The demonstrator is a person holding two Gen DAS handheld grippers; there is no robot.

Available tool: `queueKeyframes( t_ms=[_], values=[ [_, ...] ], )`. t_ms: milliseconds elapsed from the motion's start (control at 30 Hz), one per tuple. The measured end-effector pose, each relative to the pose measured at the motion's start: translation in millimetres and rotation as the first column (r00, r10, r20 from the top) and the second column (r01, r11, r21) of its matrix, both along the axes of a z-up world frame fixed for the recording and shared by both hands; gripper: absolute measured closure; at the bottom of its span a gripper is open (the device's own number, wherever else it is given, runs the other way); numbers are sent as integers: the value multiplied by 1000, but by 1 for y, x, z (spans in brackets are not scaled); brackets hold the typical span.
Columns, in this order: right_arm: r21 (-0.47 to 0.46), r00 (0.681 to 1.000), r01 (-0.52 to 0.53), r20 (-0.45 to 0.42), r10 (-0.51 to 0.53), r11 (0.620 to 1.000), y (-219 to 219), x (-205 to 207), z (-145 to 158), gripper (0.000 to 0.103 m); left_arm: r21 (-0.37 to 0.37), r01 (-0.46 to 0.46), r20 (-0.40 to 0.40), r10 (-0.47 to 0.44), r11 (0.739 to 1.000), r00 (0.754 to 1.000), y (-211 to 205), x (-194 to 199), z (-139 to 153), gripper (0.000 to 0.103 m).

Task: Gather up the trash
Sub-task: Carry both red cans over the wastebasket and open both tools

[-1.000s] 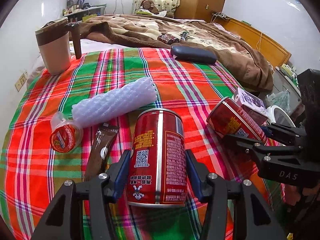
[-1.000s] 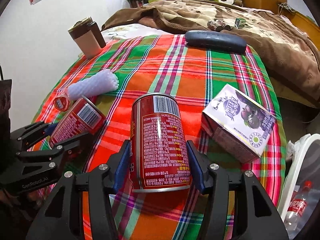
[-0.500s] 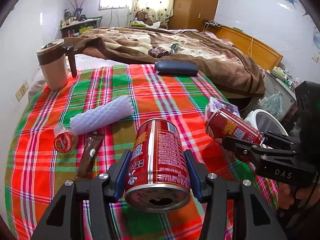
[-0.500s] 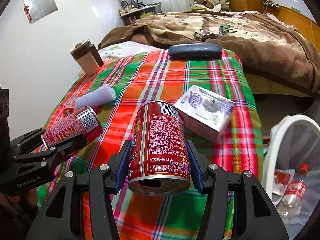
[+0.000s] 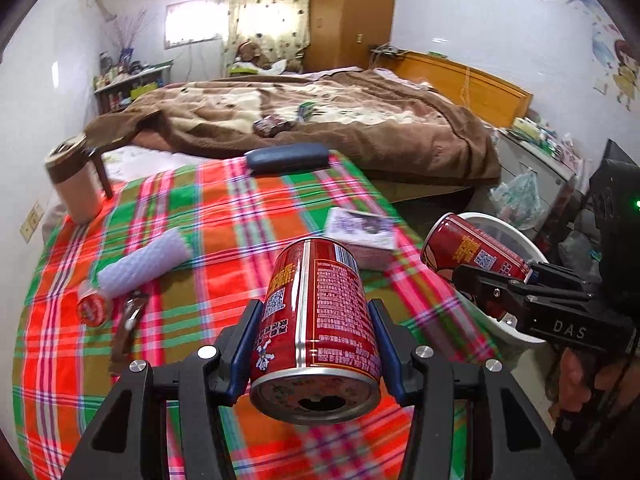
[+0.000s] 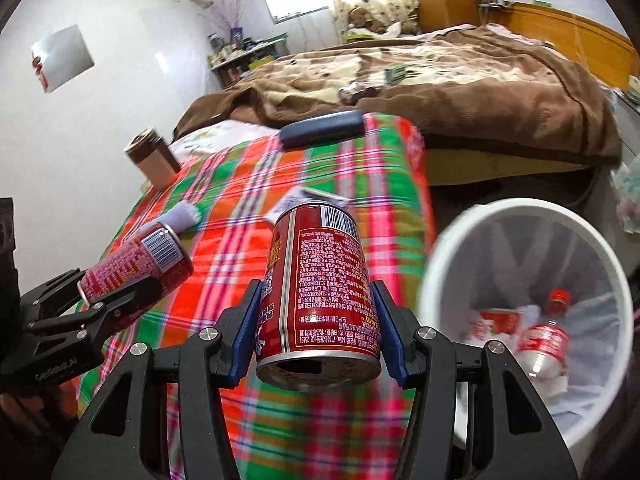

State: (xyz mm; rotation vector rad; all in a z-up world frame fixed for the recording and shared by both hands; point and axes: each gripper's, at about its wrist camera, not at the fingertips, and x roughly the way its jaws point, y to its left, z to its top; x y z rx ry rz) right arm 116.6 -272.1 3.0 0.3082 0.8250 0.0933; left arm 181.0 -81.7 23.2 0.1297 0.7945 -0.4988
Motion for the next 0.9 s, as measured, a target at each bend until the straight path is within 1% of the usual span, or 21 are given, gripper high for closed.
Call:
queueKeyframes(
  t_ms=[267,500,667,767,900],
  values=[
    [-22,996,87,12,-87,996,-40,-21,2,49,-8,85,3,-84,996,996,-54,-17,3,50],
    [-34,988,155,8,-155,987,-71,-33,-1,49,-16,162,-10,-162,987,987,-102,-29,-1,50],
    [-36,982,188,-3,-189,981,-93,-39,-6,49,-15,204,-17,-204,979,979,-135,-34,-6,50],
    [-47,977,210,-20,-211,977,-105,-38,-13,49,-8,228,-25,-228,974,973,-153,-36,-11,50],
    [-65,968,241,-58,-244,968,-124,-35,-24,49,-16,252,-41,-252,968,967,-174,-34,-18,50]
  ],
)
